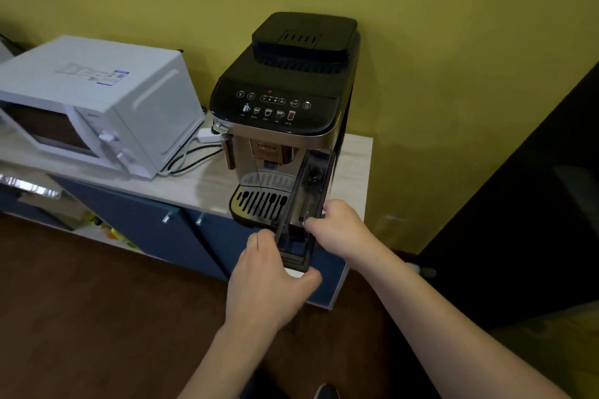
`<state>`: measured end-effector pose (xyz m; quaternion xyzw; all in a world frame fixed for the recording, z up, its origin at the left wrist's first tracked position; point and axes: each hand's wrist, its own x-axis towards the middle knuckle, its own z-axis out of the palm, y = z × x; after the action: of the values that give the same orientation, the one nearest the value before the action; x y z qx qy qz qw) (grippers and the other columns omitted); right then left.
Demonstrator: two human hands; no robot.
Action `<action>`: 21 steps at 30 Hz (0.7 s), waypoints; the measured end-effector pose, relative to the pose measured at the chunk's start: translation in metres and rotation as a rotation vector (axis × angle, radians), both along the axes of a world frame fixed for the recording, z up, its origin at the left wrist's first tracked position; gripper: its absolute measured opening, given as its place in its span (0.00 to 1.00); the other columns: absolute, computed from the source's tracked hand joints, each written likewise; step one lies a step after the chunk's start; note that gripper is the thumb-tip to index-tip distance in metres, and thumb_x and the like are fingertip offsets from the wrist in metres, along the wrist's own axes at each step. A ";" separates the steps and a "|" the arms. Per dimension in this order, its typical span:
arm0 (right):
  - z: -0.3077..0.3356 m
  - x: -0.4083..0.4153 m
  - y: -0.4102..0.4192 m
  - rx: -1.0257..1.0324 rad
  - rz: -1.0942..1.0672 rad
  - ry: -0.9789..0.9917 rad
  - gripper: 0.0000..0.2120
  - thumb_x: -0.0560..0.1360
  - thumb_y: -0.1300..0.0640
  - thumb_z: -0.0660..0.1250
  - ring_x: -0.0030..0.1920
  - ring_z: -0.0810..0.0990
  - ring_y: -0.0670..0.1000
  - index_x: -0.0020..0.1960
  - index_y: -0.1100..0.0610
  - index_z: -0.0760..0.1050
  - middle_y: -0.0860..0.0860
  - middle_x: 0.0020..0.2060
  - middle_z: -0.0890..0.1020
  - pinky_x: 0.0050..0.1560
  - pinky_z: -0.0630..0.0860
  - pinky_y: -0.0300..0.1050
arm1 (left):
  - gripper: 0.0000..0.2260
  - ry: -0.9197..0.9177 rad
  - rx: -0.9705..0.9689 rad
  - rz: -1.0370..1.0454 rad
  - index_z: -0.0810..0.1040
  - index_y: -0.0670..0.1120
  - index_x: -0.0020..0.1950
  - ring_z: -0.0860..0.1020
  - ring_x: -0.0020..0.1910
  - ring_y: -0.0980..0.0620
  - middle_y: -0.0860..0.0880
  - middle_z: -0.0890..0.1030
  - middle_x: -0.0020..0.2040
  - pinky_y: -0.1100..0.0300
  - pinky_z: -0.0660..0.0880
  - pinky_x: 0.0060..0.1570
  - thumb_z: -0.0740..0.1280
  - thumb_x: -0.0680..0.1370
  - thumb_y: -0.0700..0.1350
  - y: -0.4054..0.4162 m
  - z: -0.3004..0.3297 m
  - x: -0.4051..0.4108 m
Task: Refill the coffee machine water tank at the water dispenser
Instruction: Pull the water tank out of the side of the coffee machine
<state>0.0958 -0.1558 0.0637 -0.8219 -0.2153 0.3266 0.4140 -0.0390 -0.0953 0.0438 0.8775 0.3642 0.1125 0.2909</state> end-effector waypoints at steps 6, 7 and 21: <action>0.005 0.015 -0.031 -0.038 -0.078 0.031 0.05 0.76 0.58 0.67 0.36 0.78 0.52 0.42 0.56 0.75 0.55 0.36 0.80 0.36 0.77 0.52 | 0.23 0.016 0.018 -0.079 0.67 0.53 0.52 0.73 0.47 0.54 0.56 0.68 0.47 0.56 0.76 0.45 0.68 0.64 0.63 -0.025 0.009 0.015; 0.006 0.022 -0.036 -0.039 -0.109 0.024 0.05 0.76 0.58 0.68 0.37 0.79 0.53 0.42 0.55 0.74 0.56 0.37 0.81 0.37 0.79 0.54 | 0.24 0.017 0.008 -0.100 0.67 0.53 0.54 0.73 0.48 0.54 0.56 0.69 0.48 0.56 0.76 0.46 0.68 0.64 0.63 -0.029 0.010 0.024; -0.009 0.194 0.001 0.035 -0.288 0.009 0.09 0.73 0.65 0.67 0.49 0.84 0.65 0.53 0.64 0.80 0.64 0.49 0.85 0.50 0.81 0.66 | 0.29 -0.041 0.048 -0.105 0.68 0.47 0.60 0.73 0.53 0.50 0.50 0.71 0.55 0.53 0.77 0.49 0.71 0.67 0.60 0.000 -0.010 0.203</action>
<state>0.2894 -0.1553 0.0543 -0.8355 -0.0988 0.2637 0.4719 0.1640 -0.0958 0.0334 0.8997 0.3090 0.1237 0.2824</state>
